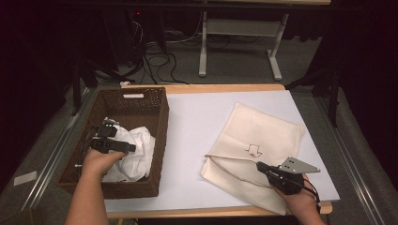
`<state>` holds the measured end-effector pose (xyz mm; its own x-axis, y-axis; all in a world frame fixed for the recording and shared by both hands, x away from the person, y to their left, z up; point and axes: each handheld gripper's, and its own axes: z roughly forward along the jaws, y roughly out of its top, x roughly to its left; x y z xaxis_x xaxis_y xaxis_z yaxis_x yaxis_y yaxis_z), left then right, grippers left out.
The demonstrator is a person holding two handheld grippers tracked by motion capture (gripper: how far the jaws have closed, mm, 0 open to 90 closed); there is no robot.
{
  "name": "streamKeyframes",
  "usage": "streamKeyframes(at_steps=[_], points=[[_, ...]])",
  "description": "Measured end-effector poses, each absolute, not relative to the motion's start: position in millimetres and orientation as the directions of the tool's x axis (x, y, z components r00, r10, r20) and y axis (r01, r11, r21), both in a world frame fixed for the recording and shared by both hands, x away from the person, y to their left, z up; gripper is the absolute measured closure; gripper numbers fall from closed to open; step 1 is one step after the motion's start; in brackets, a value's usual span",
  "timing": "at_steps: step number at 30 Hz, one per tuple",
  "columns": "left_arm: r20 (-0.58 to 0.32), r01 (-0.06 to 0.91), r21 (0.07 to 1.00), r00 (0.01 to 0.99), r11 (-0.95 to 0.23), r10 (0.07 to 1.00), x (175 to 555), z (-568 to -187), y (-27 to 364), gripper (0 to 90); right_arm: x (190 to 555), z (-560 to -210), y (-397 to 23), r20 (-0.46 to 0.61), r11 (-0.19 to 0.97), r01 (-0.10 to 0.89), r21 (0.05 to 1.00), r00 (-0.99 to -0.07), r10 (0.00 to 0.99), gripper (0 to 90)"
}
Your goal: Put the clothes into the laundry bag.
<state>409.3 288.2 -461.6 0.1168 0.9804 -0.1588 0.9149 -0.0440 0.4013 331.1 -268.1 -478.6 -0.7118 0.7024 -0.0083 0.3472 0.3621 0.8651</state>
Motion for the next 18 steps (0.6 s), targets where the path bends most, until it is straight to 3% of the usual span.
streamKeyframes(at_steps=[7,10,14,18], points=[[-0.196,0.960,0.272,0.121,-0.064,0.973,417.0,-480.9,284.7,0.4,330.2,-479.1,-267.4,-0.009,0.364,0.345,0.865,-0.716,0.698,87.5],[-0.156,0.970,0.197,0.175,-0.143,0.972,419.5,-491.3,276.0,0.4,330.7,-479.5,-267.4,-0.008,0.363,0.344,0.866,-0.716,0.698,87.5],[-0.102,0.965,0.193,0.198,-0.176,0.975,419.9,-494.9,269.4,0.7,330.2,-479.7,-267.3,-0.004,0.363,0.350,0.864,-0.715,0.699,87.5],[-0.079,0.957,0.223,0.208,-0.186,0.975,417.3,-490.5,268.6,17.0,329.2,-479.8,-266.5,-0.004,0.363,0.352,0.863,-0.714,0.700,87.5]])
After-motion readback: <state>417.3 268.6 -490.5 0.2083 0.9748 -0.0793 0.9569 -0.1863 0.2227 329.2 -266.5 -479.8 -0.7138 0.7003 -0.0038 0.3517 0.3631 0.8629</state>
